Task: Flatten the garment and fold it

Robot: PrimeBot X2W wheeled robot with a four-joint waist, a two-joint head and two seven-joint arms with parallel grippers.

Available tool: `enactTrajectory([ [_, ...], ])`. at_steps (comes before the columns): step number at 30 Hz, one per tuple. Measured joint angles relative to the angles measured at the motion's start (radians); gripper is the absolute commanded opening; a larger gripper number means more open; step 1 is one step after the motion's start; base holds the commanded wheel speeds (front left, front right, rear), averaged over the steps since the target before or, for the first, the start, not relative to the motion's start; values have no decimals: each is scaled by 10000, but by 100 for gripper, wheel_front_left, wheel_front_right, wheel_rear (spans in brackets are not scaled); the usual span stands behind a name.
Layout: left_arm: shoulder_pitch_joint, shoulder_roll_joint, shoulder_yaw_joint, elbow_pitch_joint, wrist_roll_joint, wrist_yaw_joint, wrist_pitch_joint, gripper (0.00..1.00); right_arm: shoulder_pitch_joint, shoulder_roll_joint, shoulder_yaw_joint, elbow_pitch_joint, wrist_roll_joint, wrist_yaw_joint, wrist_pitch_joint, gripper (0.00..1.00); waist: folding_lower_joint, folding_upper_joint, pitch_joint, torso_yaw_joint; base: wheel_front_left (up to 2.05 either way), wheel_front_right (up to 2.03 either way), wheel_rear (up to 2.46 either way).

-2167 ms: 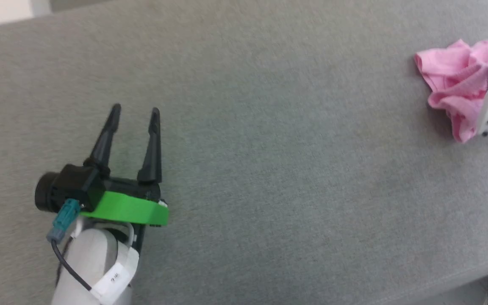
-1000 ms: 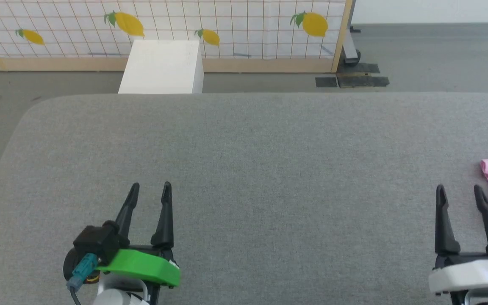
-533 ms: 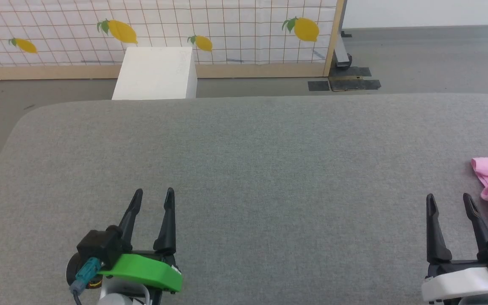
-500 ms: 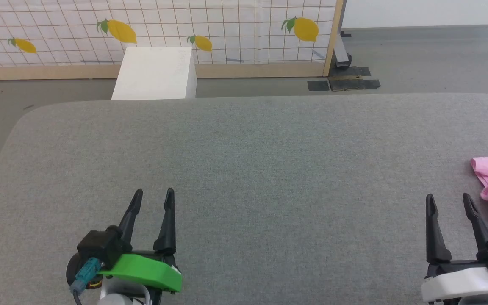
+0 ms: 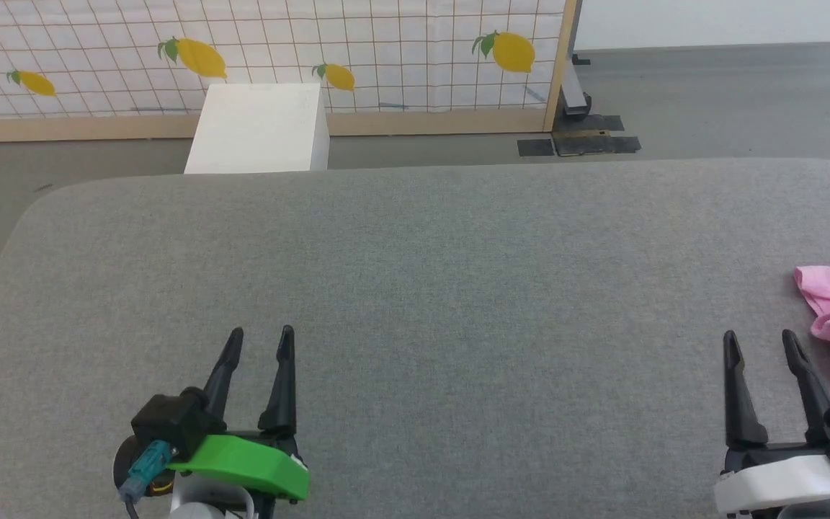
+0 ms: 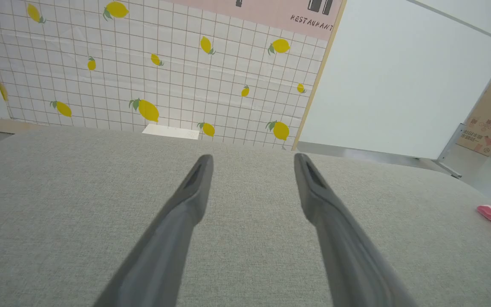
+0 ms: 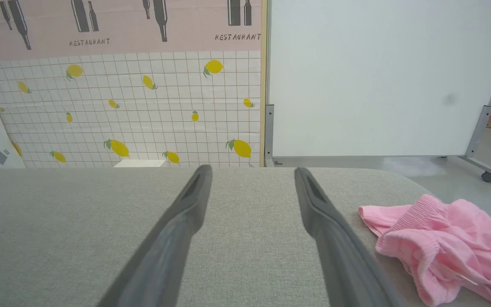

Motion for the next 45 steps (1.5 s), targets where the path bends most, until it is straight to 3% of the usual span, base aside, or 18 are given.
enactTrajectory([
  [45,-3,-2,148,-226,546,236,575,0,-57,-4,299,-12,-90,0,552,0,1,0,-30,60,0,0,0],
])
